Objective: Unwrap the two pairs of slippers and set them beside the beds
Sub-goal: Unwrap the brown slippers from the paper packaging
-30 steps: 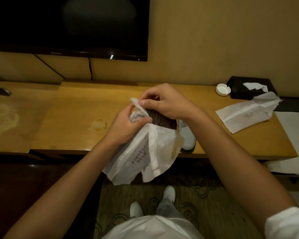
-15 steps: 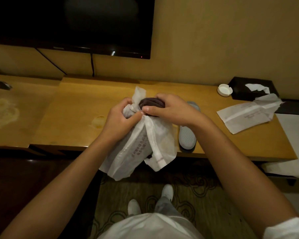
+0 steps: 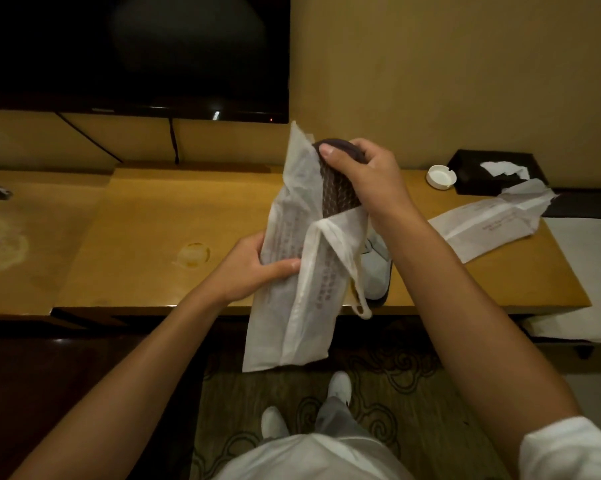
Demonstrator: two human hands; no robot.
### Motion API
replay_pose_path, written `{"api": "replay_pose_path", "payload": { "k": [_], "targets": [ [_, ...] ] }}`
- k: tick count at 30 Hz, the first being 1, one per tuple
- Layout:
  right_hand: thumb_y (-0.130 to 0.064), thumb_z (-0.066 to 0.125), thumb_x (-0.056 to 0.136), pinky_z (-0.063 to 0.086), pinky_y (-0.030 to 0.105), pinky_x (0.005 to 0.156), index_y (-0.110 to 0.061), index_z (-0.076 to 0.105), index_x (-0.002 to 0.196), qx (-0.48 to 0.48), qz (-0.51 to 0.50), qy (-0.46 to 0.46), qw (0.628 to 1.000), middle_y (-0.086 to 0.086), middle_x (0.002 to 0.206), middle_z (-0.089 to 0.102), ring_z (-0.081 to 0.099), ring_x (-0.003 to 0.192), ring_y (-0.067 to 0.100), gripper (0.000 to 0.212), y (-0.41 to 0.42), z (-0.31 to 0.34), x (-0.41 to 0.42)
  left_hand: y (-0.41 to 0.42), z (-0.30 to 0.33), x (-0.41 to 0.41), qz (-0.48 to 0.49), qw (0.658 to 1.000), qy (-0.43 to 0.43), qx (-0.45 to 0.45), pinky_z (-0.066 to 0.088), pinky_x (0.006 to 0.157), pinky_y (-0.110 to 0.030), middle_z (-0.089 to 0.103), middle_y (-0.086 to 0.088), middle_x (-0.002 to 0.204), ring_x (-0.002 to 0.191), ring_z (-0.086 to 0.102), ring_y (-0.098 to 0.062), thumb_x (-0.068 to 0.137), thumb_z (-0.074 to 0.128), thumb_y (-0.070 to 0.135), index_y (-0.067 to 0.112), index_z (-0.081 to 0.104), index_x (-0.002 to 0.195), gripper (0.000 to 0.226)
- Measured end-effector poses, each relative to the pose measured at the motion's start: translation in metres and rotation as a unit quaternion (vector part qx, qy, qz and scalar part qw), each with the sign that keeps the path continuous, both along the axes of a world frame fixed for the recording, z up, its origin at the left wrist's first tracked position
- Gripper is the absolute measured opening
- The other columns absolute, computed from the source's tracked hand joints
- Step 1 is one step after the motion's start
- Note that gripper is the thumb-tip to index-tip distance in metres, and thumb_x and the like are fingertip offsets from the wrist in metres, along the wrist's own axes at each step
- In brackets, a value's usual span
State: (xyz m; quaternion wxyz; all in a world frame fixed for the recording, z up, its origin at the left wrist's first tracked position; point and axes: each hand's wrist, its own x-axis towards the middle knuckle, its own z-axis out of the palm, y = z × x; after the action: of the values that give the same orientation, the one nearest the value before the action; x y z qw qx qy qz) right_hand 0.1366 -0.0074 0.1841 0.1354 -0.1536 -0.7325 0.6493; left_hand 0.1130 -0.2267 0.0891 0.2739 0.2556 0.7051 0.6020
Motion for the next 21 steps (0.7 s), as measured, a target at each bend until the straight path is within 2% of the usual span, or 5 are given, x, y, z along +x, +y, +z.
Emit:
{"api": "replay_pose_path", "payload": {
  "k": [3, 10, 16, 18, 21],
  "targets": [
    [-0.039, 0.079, 0.086, 0.051, 0.037, 0.070, 0.002, 0.067, 0.098, 0.021, -0.019, 0.004, 1.000, 0.004, 0.084, 0.067, 0.065, 0.078, 0.017, 0.043, 0.010, 0.004, -0.006, -0.003, -0.006, -0.002, -0.014, 1.000, -0.020, -0.003, 0.060, 0.082, -0.024, 0.073, 0.012, 0.118, 0.107, 0.071, -0.010, 0.073, 0.084, 0.047, 0.037, 0.062, 0.121, 0.053],
    [-0.037, 0.072, 0.094, 0.051, 0.030, 0.075, -0.018, 0.059, 0.088, -0.071, -0.210, 0.138, 0.965, -0.003, 0.087, 0.061, 0.060, 0.083, 0.009, 0.023, 0.033, 0.002, -0.004, -0.031, -0.013, -0.037, 0.120, 0.993, 0.008, 0.010, 0.063, 0.066, -0.039, 0.076, -0.005, 0.110, 0.088, 0.077, -0.025, 0.094, 0.071, 0.031, 0.059, 0.035, 0.144, 0.068],
    [-0.041, 0.079, 0.084, 0.058, 0.026, 0.076, -0.025, 0.060, 0.098, 0.043, -0.225, 0.166, 0.959, -0.007, 0.098, 0.065, 0.066, 0.090, 0.004, 0.028, 0.045, 0.020, 0.002, -0.055, -0.024, -0.059, 0.367, 0.902, 0.144, -0.176, 0.036, 0.036, -0.016, 0.060, 0.008, 0.079, 0.048, 0.050, -0.001, 0.098, 0.048, 0.014, 0.048, 0.055, 0.092, 0.035],
    [-0.036, 0.084, 0.081, 0.060, 0.027, 0.075, -0.026, 0.063, 0.100, 0.085, -0.137, 0.127, 0.979, -0.005, 0.100, 0.069, 0.069, 0.092, 0.007, 0.030, 0.034, 0.019, 0.001, -0.043, -0.012, -0.064, 0.374, 0.902, 0.136, -0.168, 0.041, 0.045, -0.019, 0.061, 0.014, 0.078, 0.062, 0.056, -0.007, 0.095, 0.047, 0.014, 0.042, 0.058, 0.080, 0.034],
    [-0.025, 0.085, 0.082, 0.057, 0.030, 0.077, -0.017, 0.066, 0.100, 0.093, -0.034, 0.089, 0.991, -0.002, 0.095, 0.071, 0.069, 0.087, 0.009, 0.028, 0.009, 0.006, -0.005, -0.010, 0.011, -0.054, 0.255, 0.960, 0.076, -0.085, 0.053, 0.079, -0.027, 0.074, 0.019, 0.091, 0.090, 0.067, 0.000, 0.092, 0.056, 0.027, 0.039, 0.076, 0.079, 0.027]
  ]
}}
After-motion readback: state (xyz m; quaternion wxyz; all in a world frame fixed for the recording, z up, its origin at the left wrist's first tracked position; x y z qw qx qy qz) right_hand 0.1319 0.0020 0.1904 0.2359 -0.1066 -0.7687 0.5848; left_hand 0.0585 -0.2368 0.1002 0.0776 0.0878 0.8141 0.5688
